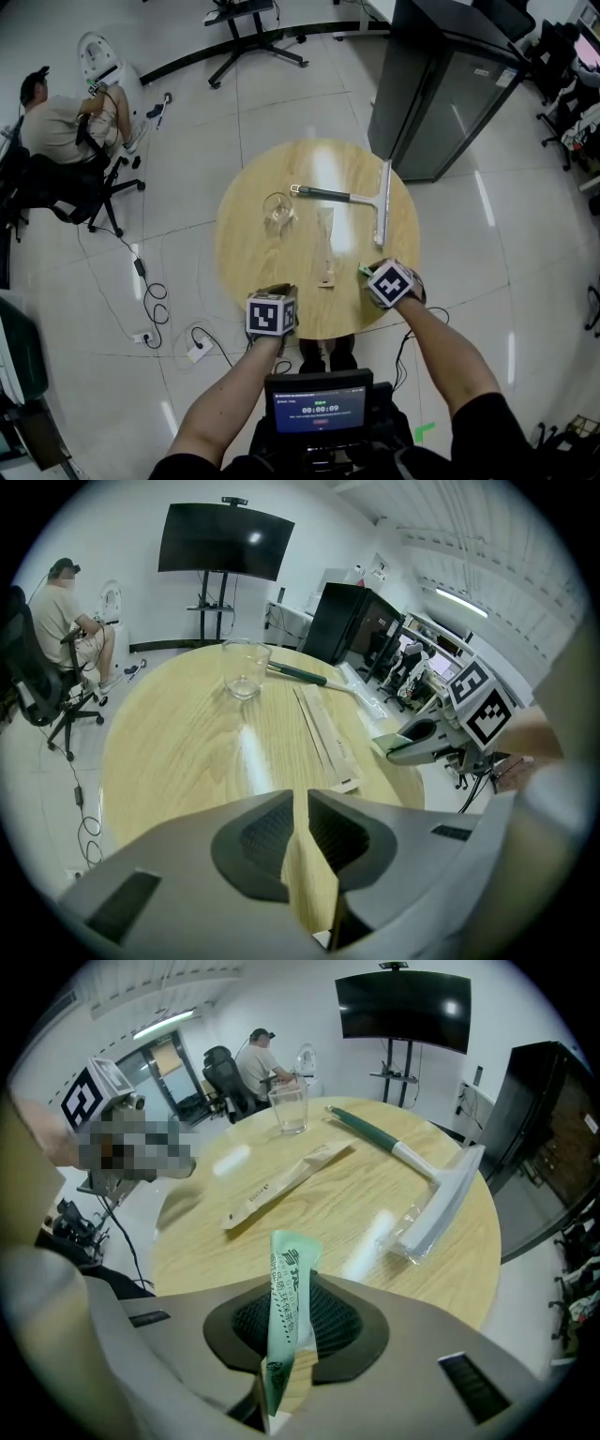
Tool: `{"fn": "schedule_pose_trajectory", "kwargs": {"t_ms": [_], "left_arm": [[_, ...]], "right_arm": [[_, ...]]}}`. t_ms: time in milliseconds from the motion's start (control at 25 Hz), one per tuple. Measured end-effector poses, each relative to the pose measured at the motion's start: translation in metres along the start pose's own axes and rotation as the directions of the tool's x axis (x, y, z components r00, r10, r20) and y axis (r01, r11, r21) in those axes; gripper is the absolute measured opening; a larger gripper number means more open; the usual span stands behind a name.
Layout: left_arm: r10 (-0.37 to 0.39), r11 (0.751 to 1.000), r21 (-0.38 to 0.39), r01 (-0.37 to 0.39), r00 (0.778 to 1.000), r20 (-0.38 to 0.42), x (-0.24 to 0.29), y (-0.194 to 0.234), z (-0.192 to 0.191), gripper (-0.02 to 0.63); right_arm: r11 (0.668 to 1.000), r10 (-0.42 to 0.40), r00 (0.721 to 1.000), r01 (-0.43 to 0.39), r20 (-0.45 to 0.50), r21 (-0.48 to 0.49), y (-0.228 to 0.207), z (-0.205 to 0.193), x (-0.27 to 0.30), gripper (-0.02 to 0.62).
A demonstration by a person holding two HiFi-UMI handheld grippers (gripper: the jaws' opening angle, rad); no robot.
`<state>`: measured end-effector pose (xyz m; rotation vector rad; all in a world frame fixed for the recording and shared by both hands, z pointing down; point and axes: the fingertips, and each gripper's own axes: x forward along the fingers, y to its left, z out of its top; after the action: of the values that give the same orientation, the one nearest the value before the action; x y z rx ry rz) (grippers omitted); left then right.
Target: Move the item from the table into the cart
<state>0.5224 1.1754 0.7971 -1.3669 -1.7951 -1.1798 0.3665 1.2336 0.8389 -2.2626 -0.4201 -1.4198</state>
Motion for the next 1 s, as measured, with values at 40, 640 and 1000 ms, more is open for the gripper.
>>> {"fn": "schedule_pose_trajectory", "kwargs": {"t_ms": [40, 640, 1000], "left_arm": [[0.001, 1.0, 0.003, -0.001, 1.0, 0.004, -0.005, -0.003, 0.001, 0.061], [-0.22, 0.959, 0.233, 0.162, 0.944, 0.245, -0.134, -0.179, 0.082, 0.002], [-0.445, 0.84, 0.45, 0.303, 0.859, 0.252, -0.193, -0.298, 0.082, 0.002]], "right_arm": [[1.0, -0.003, 1.0, 0.003, 0.02, 0.008, 0.002, 0.003, -0.009, 0.032], [0.978, -0.194, 0.892, 0.144, 0.408, 0.148, 0.023, -0.008, -0.271, 0.032], [0.927, -0.357, 0.769, 0.221, 0.531, 0.303, 0.048, -0.059, -0.385, 0.032]]}}
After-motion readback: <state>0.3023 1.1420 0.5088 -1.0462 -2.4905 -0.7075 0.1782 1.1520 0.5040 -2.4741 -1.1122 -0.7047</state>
